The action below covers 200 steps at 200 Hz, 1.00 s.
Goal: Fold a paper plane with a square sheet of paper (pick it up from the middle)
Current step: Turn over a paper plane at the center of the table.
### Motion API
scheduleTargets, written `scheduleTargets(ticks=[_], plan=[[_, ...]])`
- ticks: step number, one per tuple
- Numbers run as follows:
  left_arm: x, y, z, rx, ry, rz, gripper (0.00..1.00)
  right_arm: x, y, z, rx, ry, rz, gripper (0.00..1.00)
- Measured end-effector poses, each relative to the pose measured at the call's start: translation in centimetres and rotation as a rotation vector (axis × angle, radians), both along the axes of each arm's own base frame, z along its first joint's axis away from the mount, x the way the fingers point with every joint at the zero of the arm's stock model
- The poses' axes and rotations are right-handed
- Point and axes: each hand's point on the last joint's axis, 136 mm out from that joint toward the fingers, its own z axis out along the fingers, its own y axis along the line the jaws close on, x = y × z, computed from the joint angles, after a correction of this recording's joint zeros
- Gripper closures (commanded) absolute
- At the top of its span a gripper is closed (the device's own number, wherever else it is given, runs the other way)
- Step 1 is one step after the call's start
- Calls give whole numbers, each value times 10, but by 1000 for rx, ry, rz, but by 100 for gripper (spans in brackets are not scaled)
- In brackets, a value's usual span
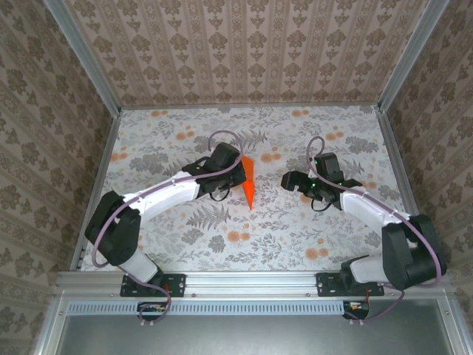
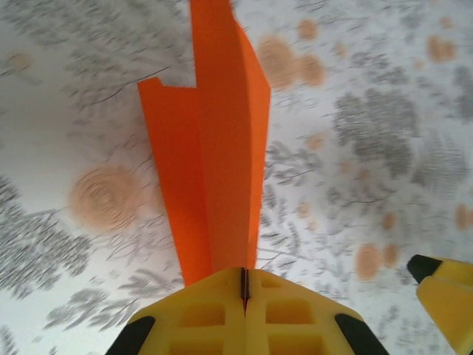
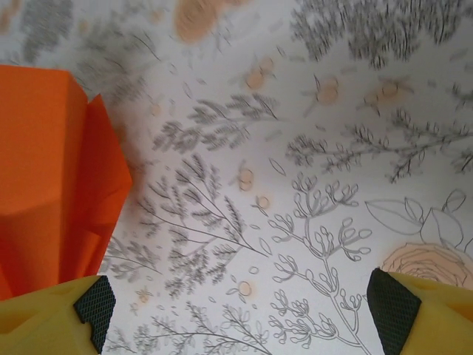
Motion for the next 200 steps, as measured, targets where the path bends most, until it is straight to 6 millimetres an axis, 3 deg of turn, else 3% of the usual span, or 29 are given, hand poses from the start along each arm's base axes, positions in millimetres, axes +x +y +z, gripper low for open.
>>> scheduleTargets(ticks=[33, 66, 97, 149, 200], plan=[[6, -10, -11, -125, 0, -68, 100, 1, 3, 8, 16, -28, 17, 9], [4, -16, -44, -178, 48, -111, 100, -3, 16, 10, 45, -31, 74, 13], [-2, -8, -71, -192, 101, -105, 100, -15, 43, -2, 46, 10, 168, 17], [-10, 3, -88, -177, 133, -80, 100, -29, 98, -13, 34, 62, 310, 33], [-18, 22, -109, -137, 175, -25, 100, -35, 139, -32, 5, 126, 384, 36]])
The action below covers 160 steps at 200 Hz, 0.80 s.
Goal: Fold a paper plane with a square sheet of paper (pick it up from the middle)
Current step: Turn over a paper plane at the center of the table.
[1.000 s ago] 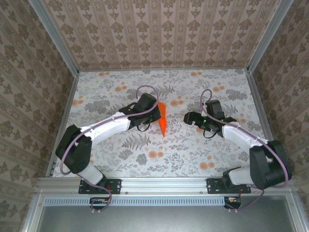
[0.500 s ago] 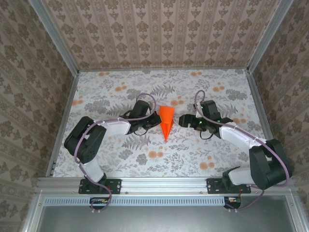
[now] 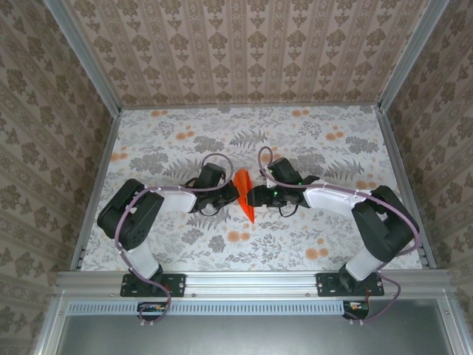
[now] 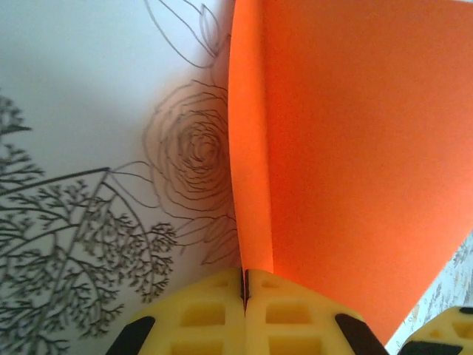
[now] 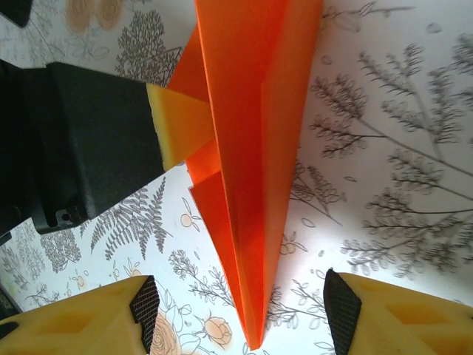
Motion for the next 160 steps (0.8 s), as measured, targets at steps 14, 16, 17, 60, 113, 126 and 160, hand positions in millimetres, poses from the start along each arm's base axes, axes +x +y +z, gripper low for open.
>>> scheduleTargets(ticks=[14, 16, 17, 60, 113, 126, 160], plan=[[1, 0, 1, -2, -2, 5, 100, -1, 6, -2, -7, 11, 8, 36], [1, 0, 1, -2, -3, 6, 100, -1, 6, -3, -10, 12, 7, 37], [1, 0, 2, -3, -4, 6, 100, 0, 6, -3, -10, 12, 8, 37], [1, 0, 4, -7, -7, 5, 100, -1, 14, -4, -18, 13, 22, 48], [1, 0, 4, -7, -7, 5, 100, -1, 15, -7, -35, 25, 25, 53], [1, 0, 4, -7, -7, 5, 100, 1, 16, -9, -40, 31, 25, 53], [1, 0, 4, -8, -6, 5, 100, 1, 21, -18, -59, 54, 36, 51]])
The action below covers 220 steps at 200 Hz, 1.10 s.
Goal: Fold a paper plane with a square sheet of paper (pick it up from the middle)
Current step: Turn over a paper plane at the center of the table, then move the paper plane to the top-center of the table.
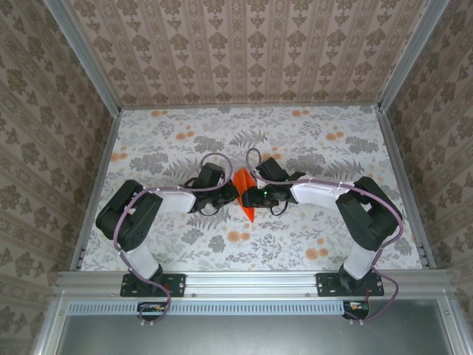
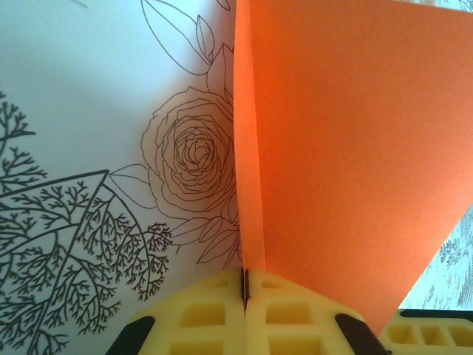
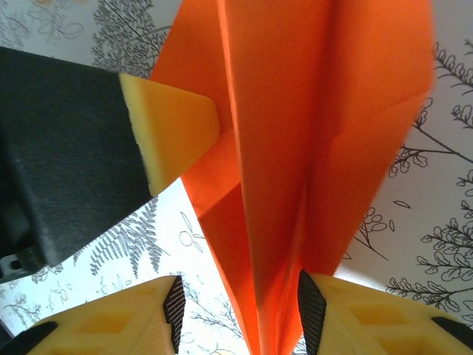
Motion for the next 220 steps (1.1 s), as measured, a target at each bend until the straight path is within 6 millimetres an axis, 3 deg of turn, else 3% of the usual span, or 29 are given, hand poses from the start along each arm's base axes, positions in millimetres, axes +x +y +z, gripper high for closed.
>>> scheduleTargets(ticks=[79, 113, 142, 171, 191, 220], plan=[[0, 0, 0, -3, 3, 0, 100, 1, 2, -15, -58, 18, 19, 46], [0, -1, 1, -5, 1, -1, 98, 2, -1, -19, -92, 15, 11, 55], [0, -1, 1, -4, 2, 0, 83, 6, -6, -18, -124, 5, -14, 66], [-4, 3, 3, 10, 9, -6, 60, 11, -9, -17, -148, -8, -31, 78], [-3, 7, 12, 24, -2, -9, 45, 12, -13, -17, -168, -14, -42, 87], [6, 20, 37, 50, -51, 10, 30, 15, -19, -17, -208, -22, -53, 89]])
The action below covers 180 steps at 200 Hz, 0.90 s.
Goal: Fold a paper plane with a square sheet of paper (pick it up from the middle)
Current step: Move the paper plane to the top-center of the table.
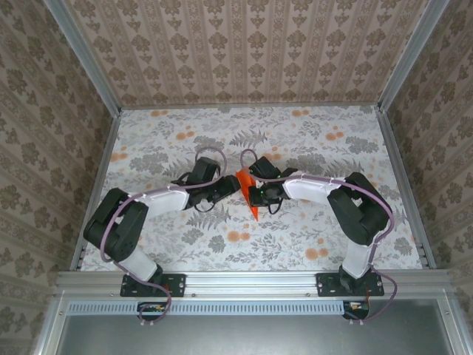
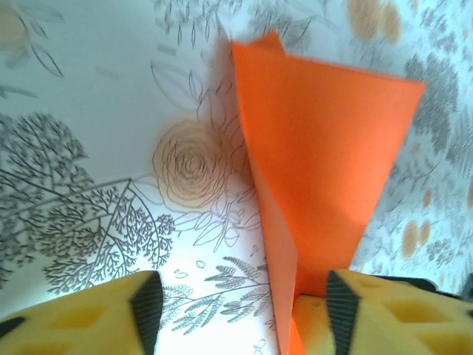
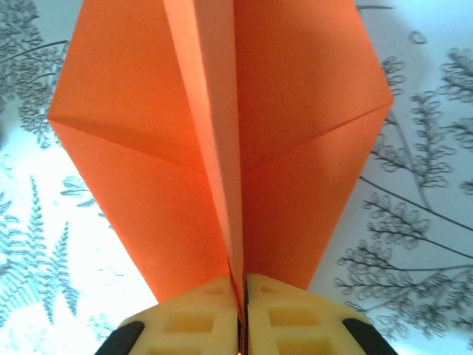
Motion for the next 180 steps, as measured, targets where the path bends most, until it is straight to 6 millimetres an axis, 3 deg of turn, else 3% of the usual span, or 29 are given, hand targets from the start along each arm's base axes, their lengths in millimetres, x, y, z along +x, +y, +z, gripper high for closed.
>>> scheduleTargets(ticks=[41, 53, 94, 180], plan=[[4, 29, 18, 94, -47, 50, 13, 3, -27, 8, -132, -48, -29, 89], [3, 37, 16, 130, -44, 62, 0, 5, -32, 12, -158, -65, -37, 89], [-2, 58, 5, 222, -12, 91, 0, 9, -37, 11, -191, -72, -48, 83], [-6, 76, -4, 297, 14, 119, 0, 13, -34, -10, -220, -32, -51, 80]])
